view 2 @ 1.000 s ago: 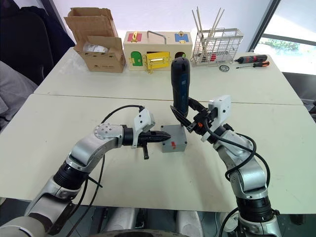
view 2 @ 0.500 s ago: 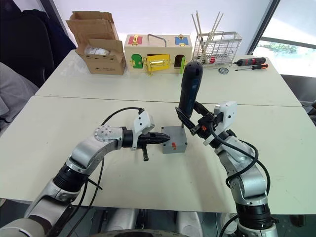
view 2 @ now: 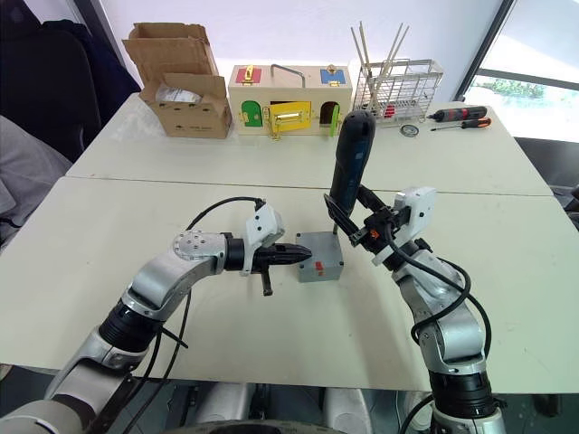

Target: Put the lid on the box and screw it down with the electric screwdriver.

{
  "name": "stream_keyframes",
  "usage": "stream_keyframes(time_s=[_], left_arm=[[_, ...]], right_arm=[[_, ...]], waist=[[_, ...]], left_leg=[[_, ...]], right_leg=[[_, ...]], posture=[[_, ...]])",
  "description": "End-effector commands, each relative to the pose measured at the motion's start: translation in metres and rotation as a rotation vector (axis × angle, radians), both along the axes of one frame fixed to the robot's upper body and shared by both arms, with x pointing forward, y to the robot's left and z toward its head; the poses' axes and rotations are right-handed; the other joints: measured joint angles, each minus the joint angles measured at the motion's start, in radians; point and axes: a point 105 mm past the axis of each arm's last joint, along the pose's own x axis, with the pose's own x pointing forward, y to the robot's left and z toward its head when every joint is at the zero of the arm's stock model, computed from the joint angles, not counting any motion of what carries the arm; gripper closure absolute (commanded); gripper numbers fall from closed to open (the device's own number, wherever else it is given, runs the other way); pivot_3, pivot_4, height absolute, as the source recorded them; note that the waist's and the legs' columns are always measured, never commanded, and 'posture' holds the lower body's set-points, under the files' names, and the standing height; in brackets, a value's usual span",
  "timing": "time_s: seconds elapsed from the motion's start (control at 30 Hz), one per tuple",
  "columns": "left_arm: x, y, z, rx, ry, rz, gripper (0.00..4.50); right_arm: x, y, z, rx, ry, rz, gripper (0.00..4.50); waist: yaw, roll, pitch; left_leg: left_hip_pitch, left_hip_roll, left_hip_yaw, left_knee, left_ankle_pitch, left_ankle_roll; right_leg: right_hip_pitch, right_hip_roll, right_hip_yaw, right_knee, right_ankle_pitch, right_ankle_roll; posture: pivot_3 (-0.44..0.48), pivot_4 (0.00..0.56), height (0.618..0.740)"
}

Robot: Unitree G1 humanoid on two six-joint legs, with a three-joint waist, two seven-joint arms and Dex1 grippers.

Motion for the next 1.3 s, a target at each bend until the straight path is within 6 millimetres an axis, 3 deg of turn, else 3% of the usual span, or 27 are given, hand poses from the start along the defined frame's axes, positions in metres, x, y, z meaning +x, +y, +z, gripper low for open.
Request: stream_keyframes(time_s=[0.03,0.53,0.7,0.77,0.83,0.87,1.0,1.07,1.13,1.3], left_arm=[[-0.003,-0.002,-0.008,0.013,0.026,0.0,4.5],[-0.003,-0.003,-0.01,0.023,0.022,-0.002,4.5],[-0.001,-0.002,-0.009,0.025,0.015,0.003,4.5],[-0.001,0.001,-0.008,0.032,0.003,0.005,4.5],[-0.002,0.005,-0.003,0.026,-0.02,0.01,4.5],[-0.003,0.007,-0.001,0.022,-0.026,0.01,4.5],[-0.006,0.009,0.006,0.009,-0.038,0.002,4.5],[-0.007,0.008,0.019,-0.054,-0.026,0.001,4.5],[-0.003,0.008,0.035,-0.115,-0.033,0.025,4.5],[-0.012,0.007,0.077,-0.204,-0.082,-0.018,4.5]], right_arm=[[0.003,-0.005,-0.052,-0.035,0.207,-0.035,2.6],[0.005,-0.002,-0.047,-0.027,0.188,-0.032,2.6],[0.004,-0.002,-0.032,-0.043,0.139,-0.023,2.6],[0.004,-0.005,0.001,-0.059,0.052,-0.017,2.6],[0.002,-0.011,0.056,-0.005,-0.065,-0.007,2.6],[-0.001,-0.012,0.074,0.015,-0.099,0.006,2.6],[-0.019,-0.01,0.123,0.084,-0.127,0.123,2.6],[-0.025,-0.016,0.154,0.145,-0.147,0.148,2.6],[-0.021,-0.028,0.169,0.173,-0.081,0.099,2.6],[-0.007,-0.08,0.164,0.035,0.119,-0.125,2.6]], waist=[[0.0,0.0,0.0],[0.0,0.0,0.0],[0.0,0.001,0.0],[0.0,0.003,0.002],[0.0,0.005,0.006],[0.0,0.007,0.011],[0.004,0.013,0.017],[0.003,0.015,0.018],[0.001,0.017,0.022],[0.014,0.012,0.028]], left_leg=[[0.0,0.0,0.0,0.0,0.0,0.0],[0.001,0.0,0.0,-0.005,0.0,-0.001],[0.001,0.0,0.0,-0.006,0.0,-0.001],[0.0,0.0,0.0,-0.007,0.0,-0.001],[-0.001,-0.001,0.001,-0.007,0.0,0.0],[-0.002,-0.001,0.001,-0.007,0.0,0.0],[-0.021,-0.001,0.002,-0.005,0.003,0.0],[-0.023,-0.001,0.002,-0.008,0.003,0.0],[-0.031,-0.001,0.002,-0.007,0.003,0.0],[-0.035,-0.001,0.001,-0.003,0.003,0.0]], right_leg=[[0.0,0.0,0.0,0.0,0.0,0.0],[-0.001,0.0,0.0,-0.003,0.0,0.0],[-0.002,-0.001,0.0,-0.004,0.0,0.0],[-0.003,-0.001,0.0,-0.004,0.0,0.0],[-0.003,-0.001,0.0,-0.004,0.0,0.0],[-0.004,-0.002,0.0,-0.004,0.0,-0.001],[-0.024,-0.002,0.0,0.0,0.001,0.0],[-0.028,-0.002,-0.002,0.0,0.003,0.003],[-0.035,-0.001,-0.003,0.001,0.003,0.004],[-0.035,-0.001,-0.006,0.0,0.003,0.004]], posture=[[0.0,0.15,0.731],[0.0,0.15,0.731],[0.0,0.15,0.731],[0.0,0.15,0.731],[0.0,0.15,0.731],[0.0,0.15,0.731],[0.0,0.15,0.731],[0.0,0.15,0.731],[0.0,0.15,0.731],[0.0,0.15,0.731]])
